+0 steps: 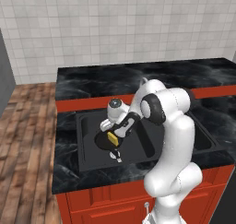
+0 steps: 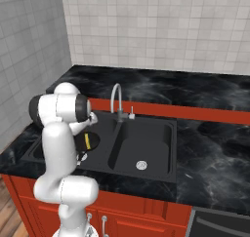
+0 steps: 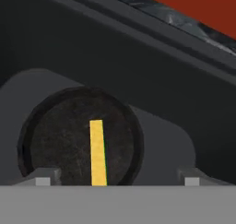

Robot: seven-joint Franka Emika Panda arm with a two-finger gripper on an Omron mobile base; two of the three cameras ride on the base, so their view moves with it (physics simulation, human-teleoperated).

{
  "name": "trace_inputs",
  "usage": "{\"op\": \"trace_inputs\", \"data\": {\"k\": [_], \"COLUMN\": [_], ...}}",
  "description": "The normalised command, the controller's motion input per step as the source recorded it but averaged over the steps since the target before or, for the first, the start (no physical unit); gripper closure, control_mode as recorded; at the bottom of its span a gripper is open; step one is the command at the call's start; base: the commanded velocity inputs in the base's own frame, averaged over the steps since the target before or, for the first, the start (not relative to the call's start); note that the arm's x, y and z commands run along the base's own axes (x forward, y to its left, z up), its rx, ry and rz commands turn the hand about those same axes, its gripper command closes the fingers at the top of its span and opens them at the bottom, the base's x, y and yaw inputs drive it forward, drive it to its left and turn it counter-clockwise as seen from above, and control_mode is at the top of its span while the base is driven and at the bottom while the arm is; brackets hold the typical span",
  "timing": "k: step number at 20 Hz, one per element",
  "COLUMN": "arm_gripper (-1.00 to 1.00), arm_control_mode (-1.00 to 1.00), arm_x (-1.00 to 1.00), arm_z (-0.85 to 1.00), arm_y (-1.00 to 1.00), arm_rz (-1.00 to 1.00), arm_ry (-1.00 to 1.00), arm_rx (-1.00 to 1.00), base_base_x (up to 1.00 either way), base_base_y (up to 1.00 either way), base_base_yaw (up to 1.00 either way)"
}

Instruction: Pick the pan and sponge and place them into the sink. Then turn on the water.

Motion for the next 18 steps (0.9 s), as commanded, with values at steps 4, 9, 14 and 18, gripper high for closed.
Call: {"op": "trace_inputs", "data": {"k": [4, 9, 14, 18], "arm_gripper": [-1.0, -1.0, -1.0, -1.0], "arm_control_mode": [-1.0, -1.0, -1.0, -1.0], "arm_x": [0.01, 0.01, 0.0, 0.0], "arm_z": [0.64, 0.6, 0.56, 0.52], "arm_y": [0.0, 0.0, -0.07, -0.14], "arm_rz": [0.0, 0.0, 0.0, 0.0], "arm_ry": [-0.03, -0.02, -0.03, -0.02], "arm_rx": [0.01, 0.02, 0.01, 0.03], "base_base_x": [0.0, 0.0, 0.0, 0.0], "base_base_y": [0.0, 0.0, 0.0, 0.0], "base_base_yaw": [0.0, 0.0, 0.0, 0.0]}}
